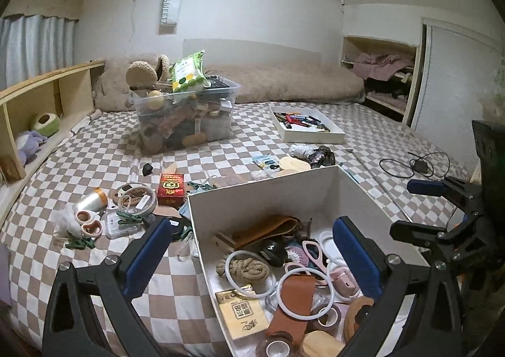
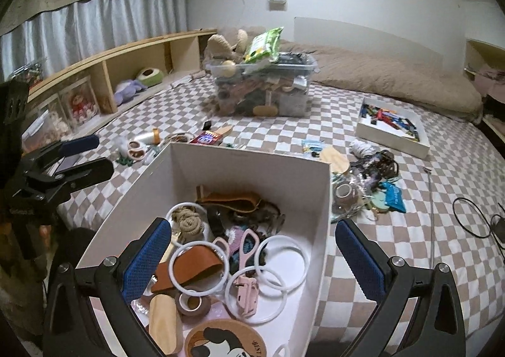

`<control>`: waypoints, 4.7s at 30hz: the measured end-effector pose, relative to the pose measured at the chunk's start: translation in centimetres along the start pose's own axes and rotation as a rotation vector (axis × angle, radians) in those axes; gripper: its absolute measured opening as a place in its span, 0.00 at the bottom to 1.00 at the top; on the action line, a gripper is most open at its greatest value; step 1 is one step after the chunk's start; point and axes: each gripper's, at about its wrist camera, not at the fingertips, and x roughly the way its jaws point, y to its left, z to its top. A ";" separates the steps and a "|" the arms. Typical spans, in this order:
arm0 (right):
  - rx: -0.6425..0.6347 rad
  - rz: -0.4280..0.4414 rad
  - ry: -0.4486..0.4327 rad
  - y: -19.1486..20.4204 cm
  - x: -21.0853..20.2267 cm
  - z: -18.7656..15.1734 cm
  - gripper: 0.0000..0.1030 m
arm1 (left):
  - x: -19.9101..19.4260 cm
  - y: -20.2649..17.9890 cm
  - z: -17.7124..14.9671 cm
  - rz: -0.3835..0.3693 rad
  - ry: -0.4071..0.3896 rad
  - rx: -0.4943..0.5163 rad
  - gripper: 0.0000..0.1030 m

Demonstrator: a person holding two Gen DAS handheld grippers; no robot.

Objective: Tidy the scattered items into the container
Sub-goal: 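Move both tools away from the white box toward the items on the bed, then move left tool to the green clothes clip while right tool approaches the clear plastic bag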

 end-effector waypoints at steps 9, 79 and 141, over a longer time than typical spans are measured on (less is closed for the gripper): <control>0.019 -0.057 -0.052 -1.1 -0.8 0.2 1.00 | 0.3 0.2 -0.1 0.033 0.000 -0.002 0.99; 0.386 -0.285 0.028 -17.7 8.1 0.8 1.00 | 14.8 23.2 -0.7 0.251 0.216 -0.512 0.60; 0.803 0.178 0.082 -21.4 16.5 -3.2 0.37 | 19.0 21.2 -4.2 0.336 0.255 -0.487 0.64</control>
